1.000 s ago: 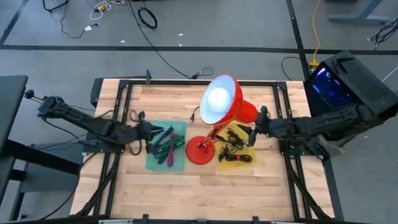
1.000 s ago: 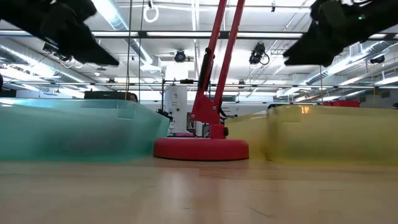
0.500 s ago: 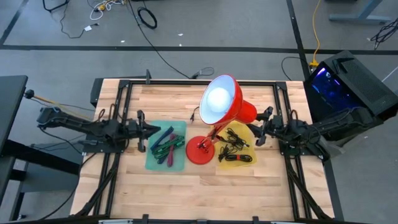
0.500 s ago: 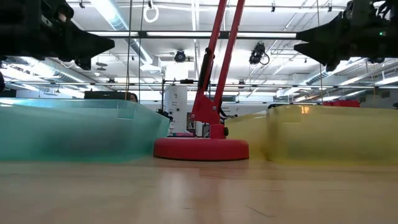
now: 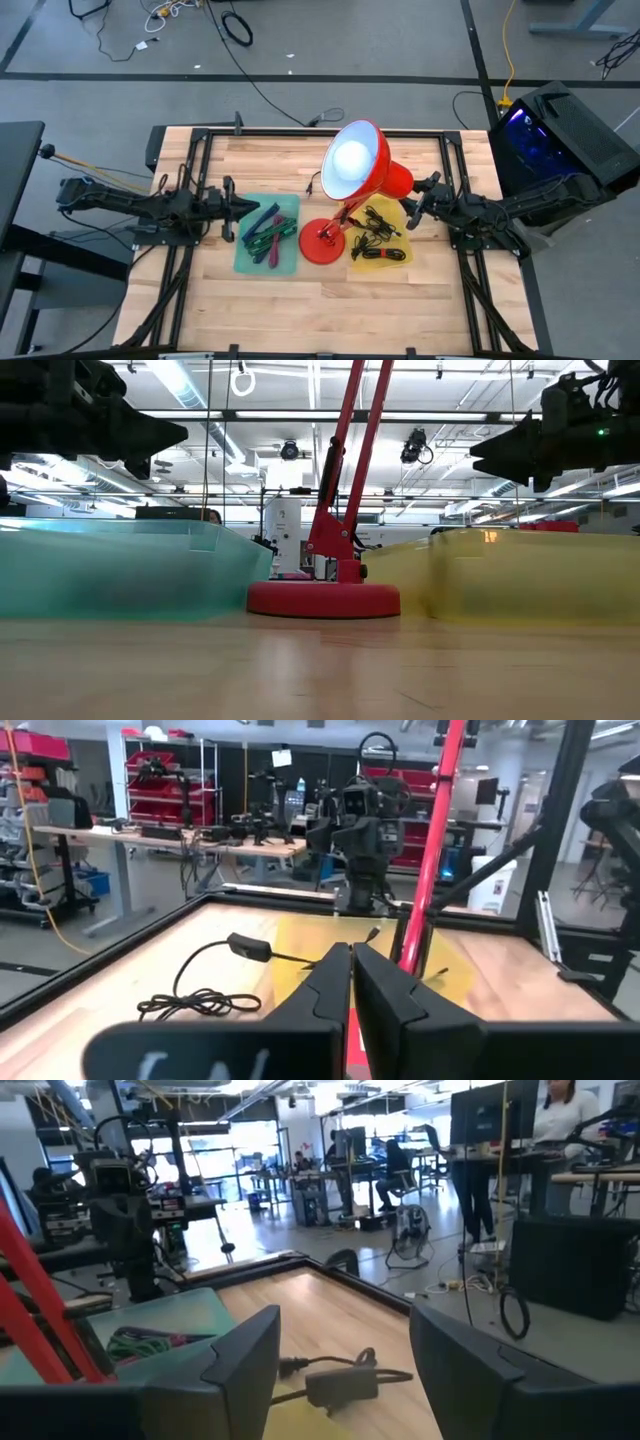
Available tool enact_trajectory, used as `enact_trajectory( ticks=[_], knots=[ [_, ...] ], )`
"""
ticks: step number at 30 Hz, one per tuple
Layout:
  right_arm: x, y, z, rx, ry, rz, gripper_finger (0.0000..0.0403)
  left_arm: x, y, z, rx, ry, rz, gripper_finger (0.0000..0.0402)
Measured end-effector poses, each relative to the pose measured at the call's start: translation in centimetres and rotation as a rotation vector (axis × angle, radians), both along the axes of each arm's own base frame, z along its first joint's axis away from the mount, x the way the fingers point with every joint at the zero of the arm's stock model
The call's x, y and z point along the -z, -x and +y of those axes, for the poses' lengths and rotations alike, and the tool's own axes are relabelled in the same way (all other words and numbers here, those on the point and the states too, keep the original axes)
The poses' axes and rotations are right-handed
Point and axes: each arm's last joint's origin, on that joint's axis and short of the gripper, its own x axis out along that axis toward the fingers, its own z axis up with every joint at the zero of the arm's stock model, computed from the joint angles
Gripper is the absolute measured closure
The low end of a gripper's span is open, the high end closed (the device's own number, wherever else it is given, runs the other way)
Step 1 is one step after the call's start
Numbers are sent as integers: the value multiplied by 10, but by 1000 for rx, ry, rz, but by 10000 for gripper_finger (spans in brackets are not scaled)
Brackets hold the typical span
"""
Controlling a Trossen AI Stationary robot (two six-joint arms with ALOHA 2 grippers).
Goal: Pick & Place USB Port
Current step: Return to Home Position
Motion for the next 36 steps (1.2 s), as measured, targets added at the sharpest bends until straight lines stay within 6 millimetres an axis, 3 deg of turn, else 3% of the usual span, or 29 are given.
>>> enact_trajectory(
  ticks=[9,16,29,36],
  knots=[
    [0,1,0,0,0,5,179,0,0,0,1,-1,5,383],
    [-14,15,-2,-7,-22,-135,179,-4,4,0,0,4,-39,383],
    [-42,53,-15,57,-59,-507,179,-34,39,8,-39,38,-404,383],
    [-47,58,-16,72,-65,-577,179,-38,41,7,-28,46,-457,383]
  ],
)
